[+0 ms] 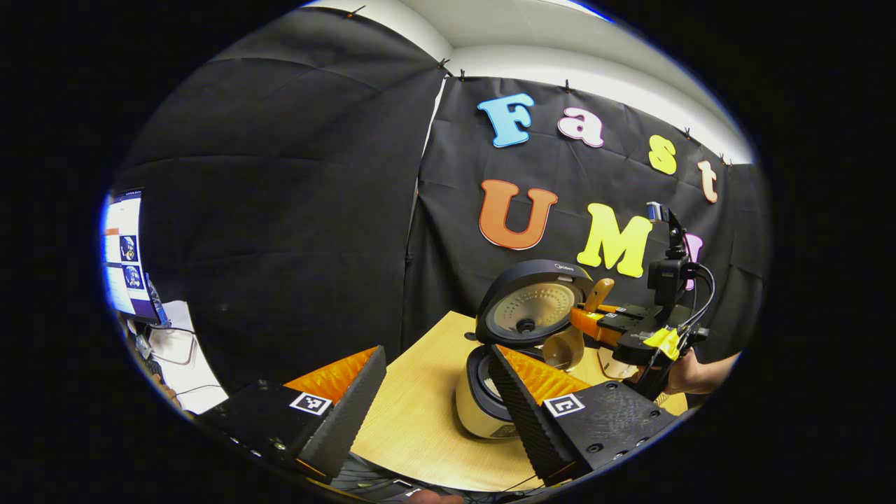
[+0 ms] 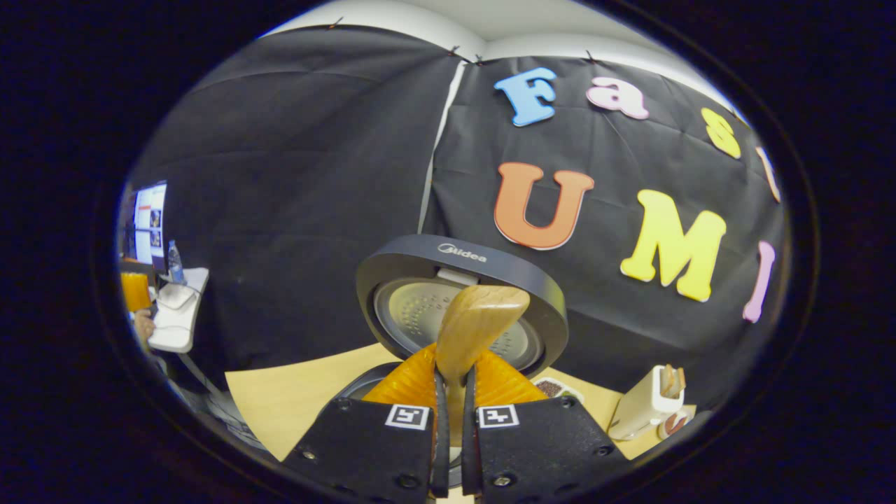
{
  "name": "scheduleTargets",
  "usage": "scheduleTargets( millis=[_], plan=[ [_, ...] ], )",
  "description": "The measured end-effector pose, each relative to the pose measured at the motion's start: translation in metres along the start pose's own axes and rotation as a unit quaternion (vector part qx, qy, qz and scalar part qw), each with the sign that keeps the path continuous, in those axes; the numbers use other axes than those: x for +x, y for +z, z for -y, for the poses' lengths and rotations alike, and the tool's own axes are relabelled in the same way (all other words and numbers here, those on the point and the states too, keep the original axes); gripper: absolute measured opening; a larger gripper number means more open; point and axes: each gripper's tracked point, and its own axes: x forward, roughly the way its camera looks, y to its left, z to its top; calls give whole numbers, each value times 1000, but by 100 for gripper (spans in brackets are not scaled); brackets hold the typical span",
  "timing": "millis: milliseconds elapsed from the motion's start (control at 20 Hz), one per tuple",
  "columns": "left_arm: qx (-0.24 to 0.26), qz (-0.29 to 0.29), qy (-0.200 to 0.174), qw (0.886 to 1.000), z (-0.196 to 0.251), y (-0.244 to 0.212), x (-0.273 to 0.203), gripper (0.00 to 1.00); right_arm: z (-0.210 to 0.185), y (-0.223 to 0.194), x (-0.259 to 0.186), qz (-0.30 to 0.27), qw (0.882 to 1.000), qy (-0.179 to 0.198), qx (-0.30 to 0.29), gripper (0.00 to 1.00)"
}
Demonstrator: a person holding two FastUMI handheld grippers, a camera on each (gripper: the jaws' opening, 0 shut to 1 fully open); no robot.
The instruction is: Close the left gripper, press the button to open the rice cooker; take a wooden spoon from the chopstick holder with the right hand, scoop a spoonful of rice and pour it into the rice cooker, then put the wooden spoon back into the chopstick holder.
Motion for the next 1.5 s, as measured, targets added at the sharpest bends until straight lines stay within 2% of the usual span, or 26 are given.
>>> scheduleTargets(
  millis=[150,300,550,750,1000,1200,1350,1500],
  plan=[
    [17,8,-2,1000,-1,0,-2,95,-3,4,-5,11,999,-5,-42,12],
    [22,8,-8,1000,7,-1,-4,95,-1,9,-12,12,999,-2,-39,12],
    [41,11,-29,999,8,-5,-8,95,13,14,-26,9,1000,-13,14,12],
    [44,19,-44,998,15,2,-13,95,28,20,-47,8,997,-13,79,12],
    [51,38,-77,995,58,20,-14,95,54,24,-87,18,984,-10,175,12],
    [68,44,-111,991,100,21,-9,95,104,7,-125,11,973,-40,225,12],
    [85,46,-138,986,135,18,-2,94,161,-18,-157,6,967,-88,237,12],
    [80,44,-164,982,176,19,7,94,225,-50,-191,0,956,-147,253,12]
  ],
)
